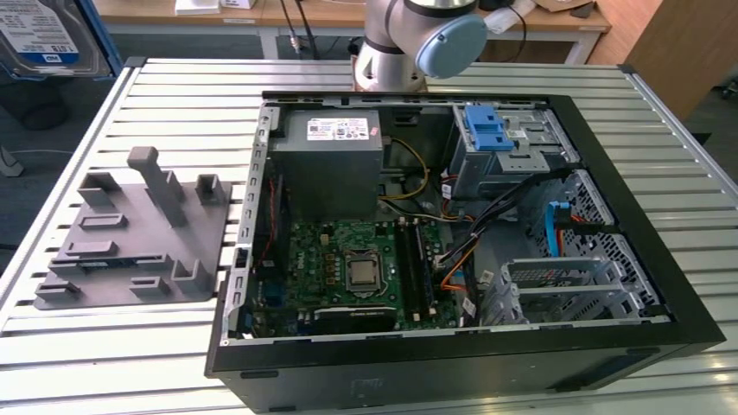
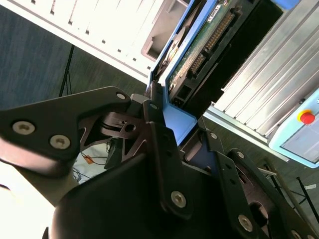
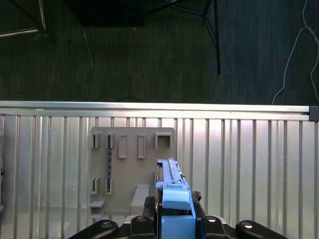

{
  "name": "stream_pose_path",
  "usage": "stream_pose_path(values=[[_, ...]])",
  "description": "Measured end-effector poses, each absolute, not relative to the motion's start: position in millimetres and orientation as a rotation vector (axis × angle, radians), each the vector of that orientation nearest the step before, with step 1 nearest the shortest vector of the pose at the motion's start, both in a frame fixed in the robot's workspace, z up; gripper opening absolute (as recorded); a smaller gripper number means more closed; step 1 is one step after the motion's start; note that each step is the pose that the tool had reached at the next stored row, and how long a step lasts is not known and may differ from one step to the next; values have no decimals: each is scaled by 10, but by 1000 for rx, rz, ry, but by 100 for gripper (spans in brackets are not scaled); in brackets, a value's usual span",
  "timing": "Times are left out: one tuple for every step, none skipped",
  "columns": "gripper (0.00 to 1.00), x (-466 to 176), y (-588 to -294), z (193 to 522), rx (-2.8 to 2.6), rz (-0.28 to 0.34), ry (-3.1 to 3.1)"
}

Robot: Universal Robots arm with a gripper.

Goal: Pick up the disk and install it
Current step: 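Pick up the disk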

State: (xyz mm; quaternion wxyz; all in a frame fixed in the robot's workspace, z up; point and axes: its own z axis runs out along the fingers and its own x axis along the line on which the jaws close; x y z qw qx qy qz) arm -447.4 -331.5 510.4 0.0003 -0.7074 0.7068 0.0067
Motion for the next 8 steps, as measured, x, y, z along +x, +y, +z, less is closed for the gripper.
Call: stream_pose_path(values=[[36, -4471, -3315, 5104, -2222, 21, 2220], [36, -4469, -3315, 5104, -2222, 21, 2220], [36, -4466, -3315, 5104, -2222, 21, 2220], [36, -4464, -3315, 5104, -2222, 21, 2220], [36, -4461, -3315, 5104, -2222, 21, 2220], [36, -4459, -3315, 5104, -2222, 21, 2220], [36, -4457, -3315, 5104, -2222, 21, 2220], [36, -4455, -3315, 5104, -2222, 21, 2220]])
